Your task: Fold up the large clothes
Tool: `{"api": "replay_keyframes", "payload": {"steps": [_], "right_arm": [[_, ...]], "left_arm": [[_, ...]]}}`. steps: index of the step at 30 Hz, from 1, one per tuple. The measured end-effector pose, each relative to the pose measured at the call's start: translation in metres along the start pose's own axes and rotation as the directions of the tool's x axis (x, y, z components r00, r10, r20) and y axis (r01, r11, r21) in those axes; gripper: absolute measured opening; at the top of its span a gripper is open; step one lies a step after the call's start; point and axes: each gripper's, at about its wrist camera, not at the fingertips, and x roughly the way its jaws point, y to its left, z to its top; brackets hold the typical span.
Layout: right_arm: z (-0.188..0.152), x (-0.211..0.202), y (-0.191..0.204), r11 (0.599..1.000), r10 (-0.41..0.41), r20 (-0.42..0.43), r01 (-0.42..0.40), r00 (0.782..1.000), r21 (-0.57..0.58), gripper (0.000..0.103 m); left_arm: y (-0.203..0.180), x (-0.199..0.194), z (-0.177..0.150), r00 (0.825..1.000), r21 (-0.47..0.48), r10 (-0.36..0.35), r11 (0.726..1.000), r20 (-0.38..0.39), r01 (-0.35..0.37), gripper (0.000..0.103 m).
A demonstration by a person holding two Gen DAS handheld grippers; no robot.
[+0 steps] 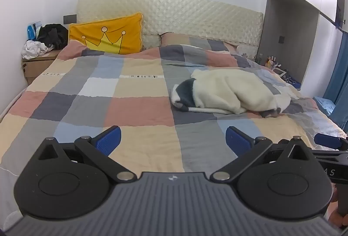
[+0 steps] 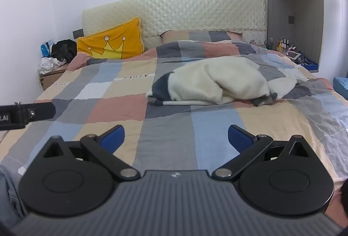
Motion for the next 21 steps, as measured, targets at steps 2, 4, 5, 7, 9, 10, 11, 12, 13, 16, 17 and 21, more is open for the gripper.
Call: {"api": "replay_keyframes", "payload": {"steps": [2,4,5,7,9,10,11,12,13,16,17,21], "right_arm": [[0.0005,0.0001,0.0001,1.0,-0.003,0.0,0.003,1.0,-0.004,0.103],[0.0007,0.0002,0.0001,1.0,-0.004,-0.001,0.004,1.0,-0.002,0.103],[0.0008,0.0002,0.0002,1.0,-0.005,-0.001,0.005,1.0,-0.001,0.103],[0.001,-0.0001,0.0007,1.0,-0.006,-0.001,0.006,1.0,0.001,0.103],[0.0008,-0.0004,0.0013,1.0,-0.008,0.001,0.008,1.0,0.002,0.103],[0.0014,-0.0009,0.001,1.0,-0.003,-0.001,0.003,1.0,-0.001,0.103],[-0.0004,-0.0005,0.0017,1.0,-0.003,-0.004,0.003,1.0,0.0,0.103],[-0.001,-0.0009,0.0025,1.0,-0.003,-0.005,0.003,1.0,0.0,0.103],[-0.0016,-0.0015,0.0034,1.0,-0.003,-0.006,0.003,1.0,-0.001,0.103],[-0.0002,-0.0012,0.0021,1.0,-0.002,-0.002,0.002,1.0,0.001,0.103],[-0.0005,-0.0013,0.0027,1.0,-0.002,-0.001,0.002,1.0,-0.001,0.103],[0.0006,-0.0005,0.0019,1.0,-0.004,-0.003,0.004,1.0,0.0,0.103]], "left_arm": [[0.0002,0.0,0.0,1.0,0.002,0.001,1.0,0.002,-0.001,0.103],[0.0,0.0,0.0,1.0,0.007,0.001,1.0,0.002,-0.002,0.103],[0.0002,-0.0002,0.0002,1.0,0.006,0.001,1.0,0.003,-0.001,0.103],[0.0003,-0.0001,0.0003,1.0,0.007,0.003,1.0,0.003,-0.003,0.103],[0.0006,0.0007,0.0005,1.0,0.008,-0.002,1.0,0.001,0.002,0.103],[0.0019,0.0016,-0.0002,1.0,0.008,-0.002,1.0,0.0,0.002,0.103],[0.003,0.003,-0.0008,1.0,0.008,-0.003,1.0,0.001,0.003,0.103],[0.0013,0.0046,-0.0007,1.0,0.009,-0.002,1.0,0.0,0.002,0.103],[0.0016,0.0055,-0.0017,1.0,0.009,-0.003,1.0,0.0,0.003,0.103],[0.0033,0.0064,-0.0033,1.0,0.009,-0.003,1.0,0.001,0.003,0.103],[0.0035,0.0068,-0.0031,1.0,0.01,-0.002,1.0,0.001,0.002,0.103],[0.0037,0.0061,-0.0025,1.0,0.011,-0.002,1.0,0.001,0.002,0.103]]}}
